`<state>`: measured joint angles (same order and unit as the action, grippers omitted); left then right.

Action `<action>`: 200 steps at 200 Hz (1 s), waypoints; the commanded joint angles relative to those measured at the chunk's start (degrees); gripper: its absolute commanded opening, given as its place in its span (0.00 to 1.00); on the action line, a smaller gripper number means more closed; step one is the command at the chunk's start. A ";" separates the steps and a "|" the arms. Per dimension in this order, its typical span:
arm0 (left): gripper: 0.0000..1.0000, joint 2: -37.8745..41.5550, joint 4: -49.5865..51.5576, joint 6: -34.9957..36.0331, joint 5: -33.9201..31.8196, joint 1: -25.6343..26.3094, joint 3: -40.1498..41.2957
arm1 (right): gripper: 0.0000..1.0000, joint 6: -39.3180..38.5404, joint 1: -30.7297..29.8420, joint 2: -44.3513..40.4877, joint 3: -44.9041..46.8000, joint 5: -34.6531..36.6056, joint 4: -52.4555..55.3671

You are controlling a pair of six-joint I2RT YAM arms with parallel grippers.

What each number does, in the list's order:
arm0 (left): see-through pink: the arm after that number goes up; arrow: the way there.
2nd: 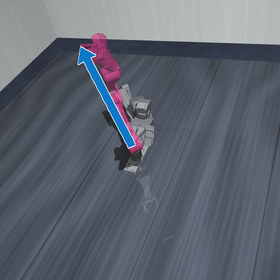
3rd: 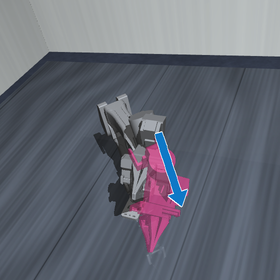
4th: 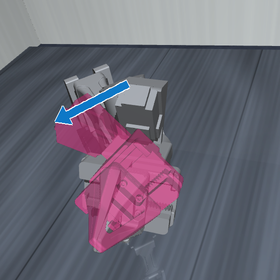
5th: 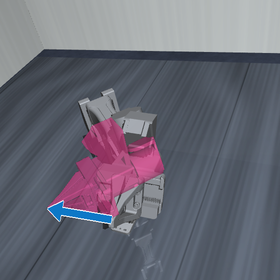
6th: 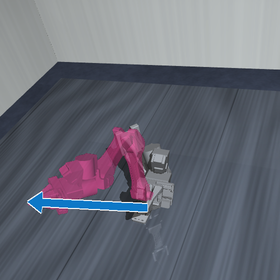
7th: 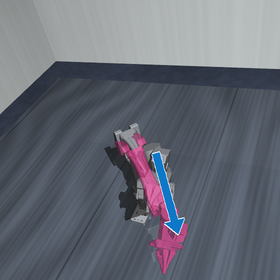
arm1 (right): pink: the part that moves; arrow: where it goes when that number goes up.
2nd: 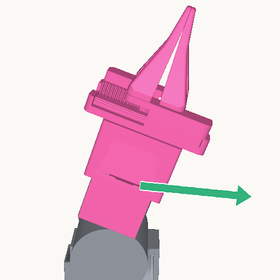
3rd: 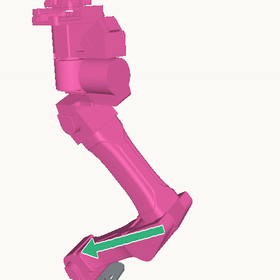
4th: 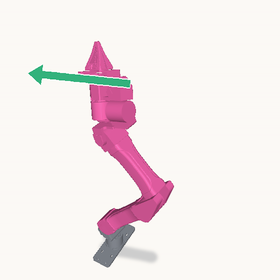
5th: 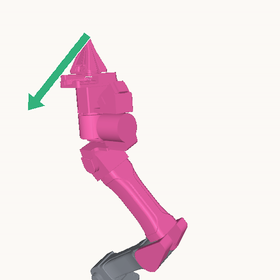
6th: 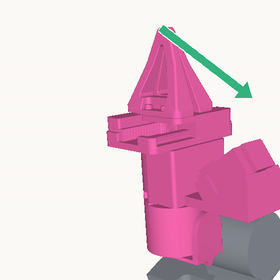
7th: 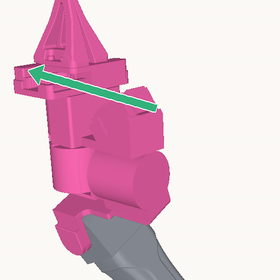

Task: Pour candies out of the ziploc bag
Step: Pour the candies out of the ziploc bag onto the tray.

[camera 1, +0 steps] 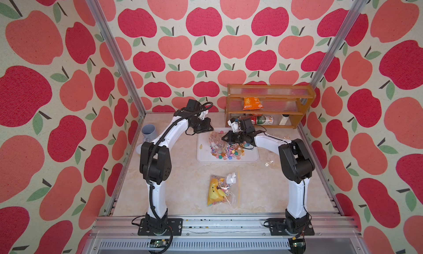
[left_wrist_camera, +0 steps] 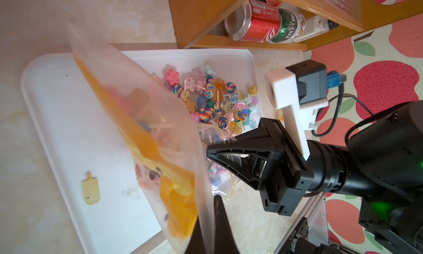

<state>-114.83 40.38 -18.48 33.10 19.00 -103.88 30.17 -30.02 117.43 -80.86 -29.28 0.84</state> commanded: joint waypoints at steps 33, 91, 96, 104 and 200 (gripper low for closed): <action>0.00 3.08 -4.58 1.82 0.26 0.05 1.60 | 0.03 2.10 -0.65 3.56 0.06 -1.40 -3.38; 0.00 6.21 -4.18 2.53 -0.85 0.74 -1.31 | 0.03 2.87 -0.65 5.94 -1.16 -1.66 -4.26; 0.00 6.32 -4.17 2.56 -0.76 0.70 -1.50 | 0.03 2.96 -0.61 6.01 -1.21 -1.66 -4.35; 0.00 6.45 -4.07 2.58 -0.67 0.86 -1.83 | 0.03 3.03 -0.63 6.13 -1.23 -1.74 -4.53; 0.00 6.67 -0.15 4.72 -2.45 2.00 -6.99 | 0.03 2.97 -0.50 1.56 -0.20 -0.94 -5.07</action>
<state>-110.91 39.18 -15.27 31.09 20.73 -107.63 32.95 -30.65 122.06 -81.01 -30.74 -4.64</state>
